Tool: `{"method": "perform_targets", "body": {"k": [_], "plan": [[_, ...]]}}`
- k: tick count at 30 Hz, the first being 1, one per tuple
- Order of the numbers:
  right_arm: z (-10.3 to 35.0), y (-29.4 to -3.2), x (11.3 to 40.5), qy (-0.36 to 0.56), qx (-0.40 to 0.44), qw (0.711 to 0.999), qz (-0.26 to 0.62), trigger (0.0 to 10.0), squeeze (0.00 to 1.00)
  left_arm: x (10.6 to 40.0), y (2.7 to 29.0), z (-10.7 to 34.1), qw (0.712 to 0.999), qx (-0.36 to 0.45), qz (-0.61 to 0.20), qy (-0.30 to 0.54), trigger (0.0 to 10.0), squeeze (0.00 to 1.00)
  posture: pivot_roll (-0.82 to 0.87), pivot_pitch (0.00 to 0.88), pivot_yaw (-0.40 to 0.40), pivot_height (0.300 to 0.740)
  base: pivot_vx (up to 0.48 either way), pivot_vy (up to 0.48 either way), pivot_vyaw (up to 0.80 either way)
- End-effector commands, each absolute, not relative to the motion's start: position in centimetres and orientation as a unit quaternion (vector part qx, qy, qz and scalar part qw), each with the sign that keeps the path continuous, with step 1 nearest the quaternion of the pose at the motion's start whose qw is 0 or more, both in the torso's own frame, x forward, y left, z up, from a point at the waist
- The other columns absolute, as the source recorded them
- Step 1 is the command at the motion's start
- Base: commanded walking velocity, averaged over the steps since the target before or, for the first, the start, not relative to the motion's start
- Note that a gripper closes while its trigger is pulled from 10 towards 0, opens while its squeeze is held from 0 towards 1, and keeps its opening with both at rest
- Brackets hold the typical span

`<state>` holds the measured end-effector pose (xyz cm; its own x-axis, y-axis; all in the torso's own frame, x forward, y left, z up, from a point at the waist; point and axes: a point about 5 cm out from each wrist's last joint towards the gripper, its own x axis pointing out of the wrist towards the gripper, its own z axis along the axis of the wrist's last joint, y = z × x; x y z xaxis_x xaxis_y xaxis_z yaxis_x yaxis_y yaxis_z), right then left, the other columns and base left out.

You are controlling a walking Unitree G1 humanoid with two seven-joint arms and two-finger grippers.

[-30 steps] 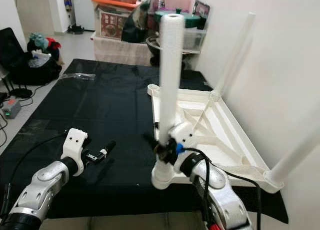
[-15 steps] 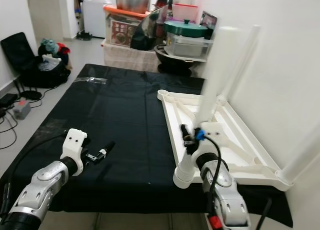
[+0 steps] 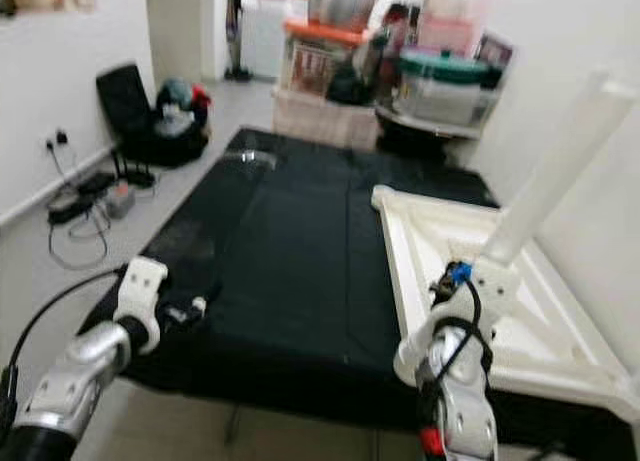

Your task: Building children table

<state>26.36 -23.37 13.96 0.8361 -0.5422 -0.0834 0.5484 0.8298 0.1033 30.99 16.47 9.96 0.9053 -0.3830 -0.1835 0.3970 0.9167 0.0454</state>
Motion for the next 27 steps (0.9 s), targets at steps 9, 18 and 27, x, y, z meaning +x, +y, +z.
{"method": "perform_targets", "body": {"k": [9,18,27], "plan": [[9.5,-24.1,25.2,0.148,0.015,0.937,-0.317,10.0,0.00,31.1,16.0,10.0,0.974,0.048,-0.206,0.084,10.0,0.00,0.03,0.000,-0.097,0.740,0.000,0.000,0.00],[10.3,-23.7,26.1,0.114,0.014,0.951,-0.287,10.0,0.00,31.1,16.0,9.9,0.974,0.049,-0.206,0.085,10.0,0.00,0.02,0.000,-0.094,0.740,0.000,0.000,0.00],[11.6,-23.3,26.6,0.076,-0.012,0.966,-0.247,10.0,0.00,31.2,15.9,9.9,0.973,0.049,-0.208,0.085,10.0,0.00,0.02,0.000,-0.092,0.740,0.000,0.000,0.00]]}}
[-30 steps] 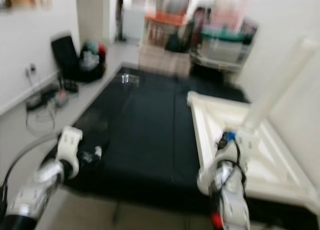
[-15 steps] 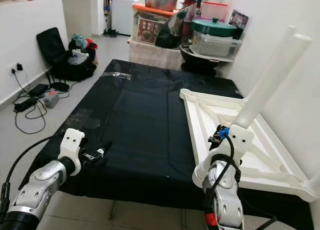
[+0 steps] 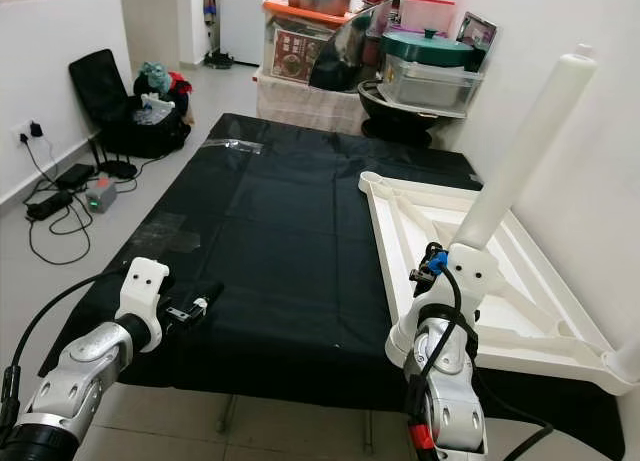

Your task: Building children table

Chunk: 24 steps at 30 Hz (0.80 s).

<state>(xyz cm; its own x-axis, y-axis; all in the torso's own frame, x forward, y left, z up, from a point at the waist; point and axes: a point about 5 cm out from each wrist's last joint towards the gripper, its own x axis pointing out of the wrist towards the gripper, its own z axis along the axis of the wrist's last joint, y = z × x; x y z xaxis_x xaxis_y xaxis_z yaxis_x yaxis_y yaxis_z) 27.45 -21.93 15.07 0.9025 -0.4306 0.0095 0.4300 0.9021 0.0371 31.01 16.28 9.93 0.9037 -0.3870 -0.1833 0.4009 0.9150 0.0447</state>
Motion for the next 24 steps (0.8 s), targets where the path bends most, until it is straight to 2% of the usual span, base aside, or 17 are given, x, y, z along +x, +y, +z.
{"method": "perform_targets", "body": {"k": [1,12,15,24], "plan": [[11.6,-23.3,26.6,0.076,-0.012,0.966,-0.247,10.0,0.00,31.2,15.9,9.9,0.973,0.049,-0.208,0.085,10.0,0.00,0.02,0.000,-0.092,0.740,0.000,0.000,0.00],[11.3,-23.3,27.5,0.083,-0.011,0.974,-0.211,10.0,0.00,31.3,15.8,9.9,0.973,0.050,-0.208,0.084,10.0,0.00,0.03,0.000,-0.094,0.740,0.000,0.000,0.00],[11.6,-23.8,28.6,0.087,-0.011,0.978,-0.189,10.0,0.00,31.3,15.7,10.0,0.973,0.050,-0.210,0.083,10.0,0.00,0.03,0.000,-0.095,0.740,0.000,0.000,0.00],[11.4,-25.1,29.2,0.096,-0.005,0.977,-0.192,10.0,0.00,31.3,15.7,10.0,0.973,0.050,-0.209,0.082,10.0,0.00,0.03,0.000,-0.102,0.740,0.000,0.000,0.00]]}}
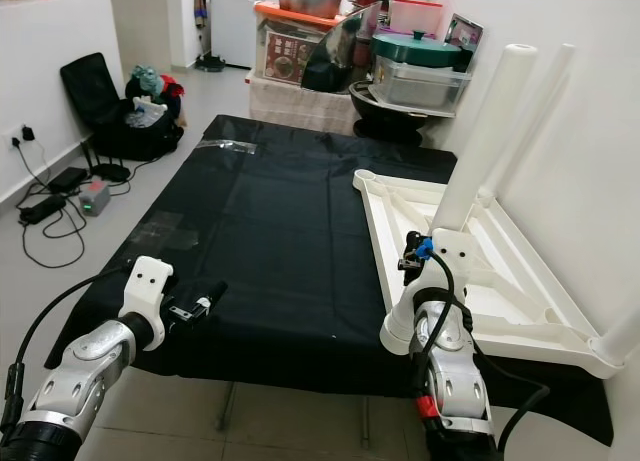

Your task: Building children table

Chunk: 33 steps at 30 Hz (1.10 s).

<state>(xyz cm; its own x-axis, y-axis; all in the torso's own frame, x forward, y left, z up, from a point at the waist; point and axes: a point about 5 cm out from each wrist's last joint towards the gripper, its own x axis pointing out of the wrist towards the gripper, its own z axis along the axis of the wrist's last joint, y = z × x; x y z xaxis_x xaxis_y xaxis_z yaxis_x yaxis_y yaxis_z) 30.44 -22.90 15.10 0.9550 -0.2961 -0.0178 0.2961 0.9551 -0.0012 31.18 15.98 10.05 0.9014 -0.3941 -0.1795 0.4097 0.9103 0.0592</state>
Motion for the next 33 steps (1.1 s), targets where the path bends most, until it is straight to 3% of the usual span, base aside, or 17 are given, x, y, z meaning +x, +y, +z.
{"method": "perform_targets", "body": {"k": [1,14,33], "plan": [[11.4,-25.1,29.2,0.096,-0.005,0.977,-0.192,10.0,0.00,31.3,15.7,10.0,0.973,0.050,-0.209,0.082,10.0,0.00,0.03,0.000,-0.102,0.740,0.000,0.000,0.00],[10.0,-25.9,28.9,0.124,0.051,0.968,-0.211,10.0,0.00,31.3,15.8,9.9,0.973,0.053,-0.210,0.085,10.0,0.00,0.03,0.000,-0.091,0.740,0.000,0.000,0.00],[9.7,-24.8,29.3,0.125,0.052,0.975,-0.177,10.0,0.00,31.2,15.8,9.9,0.973,0.053,-0.209,0.086,10.0,0.00,0.03,0.000,-0.096,0.740,0.000,0.000,0.00]]}}
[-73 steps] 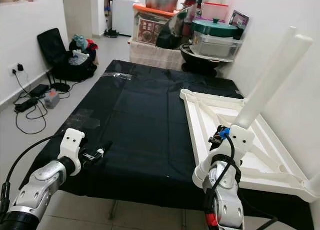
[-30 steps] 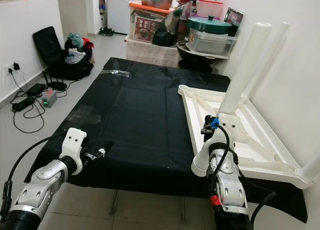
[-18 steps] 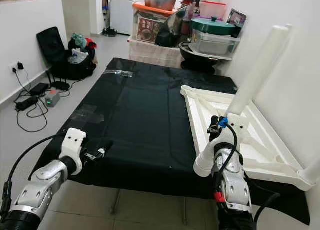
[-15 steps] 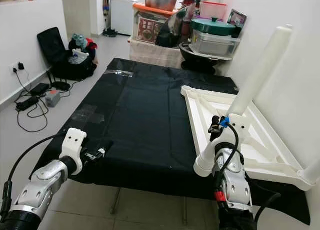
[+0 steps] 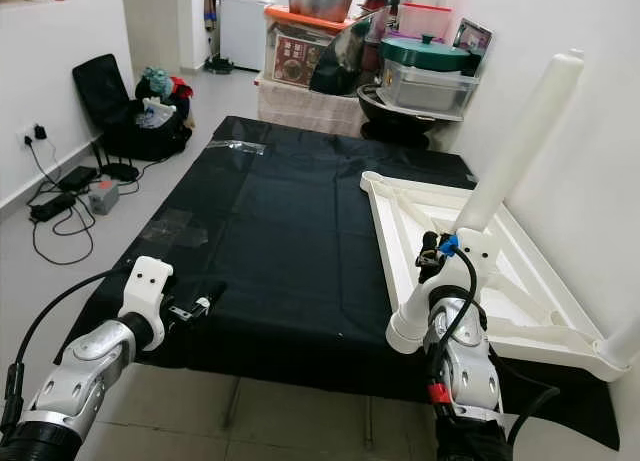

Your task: Building children table

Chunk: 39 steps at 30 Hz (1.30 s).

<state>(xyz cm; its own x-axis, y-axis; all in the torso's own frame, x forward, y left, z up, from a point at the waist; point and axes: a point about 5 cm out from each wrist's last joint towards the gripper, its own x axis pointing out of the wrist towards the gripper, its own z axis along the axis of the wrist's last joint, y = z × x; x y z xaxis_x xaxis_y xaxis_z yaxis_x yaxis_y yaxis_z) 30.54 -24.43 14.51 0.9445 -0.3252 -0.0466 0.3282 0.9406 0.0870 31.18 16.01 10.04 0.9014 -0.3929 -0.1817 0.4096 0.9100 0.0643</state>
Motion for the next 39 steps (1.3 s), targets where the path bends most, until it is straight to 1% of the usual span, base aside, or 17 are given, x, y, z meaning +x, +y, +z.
{"method": "perform_targets", "body": {"k": [1,3,4,5,6,7,8,10,11,12,13,14,16,17,20,32,39], "plan": [[9.7,-24.8,29.3,0.125,0.052,0.975,-0.177,10.0,0.00,31.2,15.8,9.9,0.973,0.053,-0.209,0.086,10.0,0.00,0.03,0.000,-0.096,0.740,0.000,0.000,0.00],[9.8,-24.4,29.4,0.118,0.058,0.978,-0.160,10.0,0.00,31.2,15.8,9.9,0.973,0.053,-0.209,0.086,10.0,0.00,0.03,0.000,-0.095,0.740,0.000,0.000,0.00],[10.2,-23.8,29.6,0.107,0.063,0.984,-0.127,10.0,0.00,31.2,15.8,9.9,0.973,0.053,-0.209,0.087,10.0,0.00,0.03,0.000,-0.097,0.740,0.000,0.000,0.00],[10.2,-23.8,29.6,0.107,0.063,0.984,-0.127,10.0,0.00,31.2,15.8,9.9,0.973,0.053,-0.209,0.087,10.0,0.00,0.03,0.000,-0.097,0.740,0.000,0.000,0.00],[10.5,-23.3,29.8,0.100,0.065,0.987,-0.104,10.0,0.00,31.2,15.8,9.9,0.973,0.053,-0.209,0.087,10.0,0.00,0.03,0.000,-0.097,0.740,0.000,0.000,0.00],[11.2,-22.4,30.0,0.085,0.077,0.992,-0.059,10.0,0.00,31.1,15.9,9.9,0.973,0.053,-0.209,0.087,10.0,0.00,0.03,0.000,-0.095,0.740,0.000,0.000,0.00],[11.2,-22.4,30.0,0.085,0.077,0.992,-0.059,10.0,0.00,31.1,15.9,9.9,0.973,0.053,-0.209,0.087,10.0,0.00,0.03,0.000,-0.095,0.740,0.000,0.000,0.00],[12.5,-20.4,30.3,0.071,0.095,0.993,0.026,10.0,0.00,31.1,16.0,9.8,0.972,0.054,-0.209,0.088,10.0,0.00,0.03,0.000,-0.094,0.740,0.000,0.000,0.00],[12.5,-20.4,30.3,0.071,0.095,0.993,0.026,10.0,0.00,31.1,16.0,9.8,0.972,0.054,-0.209,0.088,10.0,0.00,0.03,0.000,-0.094,0.740,0.000,0.000,0.00],[12.7,-19.6,30.2,0.075,0.107,0.990,0.053,10.0,0.00,31.1,16.0,9.8,0.972,0.054,-0.209,0.089,10.0,0.00,0.03,0.000,-0.096,0.740,0.000,0.000,0.00],[12.7,-19.6,30.2,0.075,0.107,0.990,0.053,10.0,0.00,31.1,16.0,9.8,0.972,0.054,-0.209,0.089,10.0,0.00,0.03,0.000,-0.096,0.740,0.000,0.000,0.00],[12.3,-19.1,30.2,0.090,0.137,0.985,0.058,10.0,0.00,31.0,15.9,9.8,0.972,0.054,-0.209,0.088,10.0,0.00,0.04,0.000,-0.102,0.740,0.000,0.000,0.00],[12.3,-19.1,30.2,0.090,0.137,0.985,0.058,10.0,0.00,31.0,15.9,9.8,0.972,0.054,-0.209,0.088,10.0,0.00,0.04,0.000,-0.102,0.740,0.000,0.000,0.00],[11.9,-18.8,30.2,0.100,0.158,0.981,0.058,10.0,0.00,31.0,15.9,9.8,0.973,0.053,-0.209,0.088,10.0,0.00,0.04,0.000,-0.102,0.740,0.000,0.000,0.00],[10.8,-18.3,29.8,0.122,0.178,0.975,0.059,10.0,0.00,30.8,16.1,9.7,0.973,0.053,-0.207,0.090,10.0,0.00,0.04,0.000,-0.102,0.740,0.000,0.000,0.00],[9.7,-18.6,29.6,0.154,0.188,0.968,0.069,10.0,0.00,30.9,16.0,9.7,0.972,0.054,-0.208,0.092,10.0,0.00,0.04,0.000,-0.103,0.740,0.000,0.000,0.00],[9.3,-18.7,30.0,0.180,0.190,0.962,0.073,10.0,0.00,30.7,16.1,9.6,0.973,0.055,-0.206,0.093,10.0,0.00,0.05,0.000,-0.110,0.740,0.000,0.000,0.00]]}}
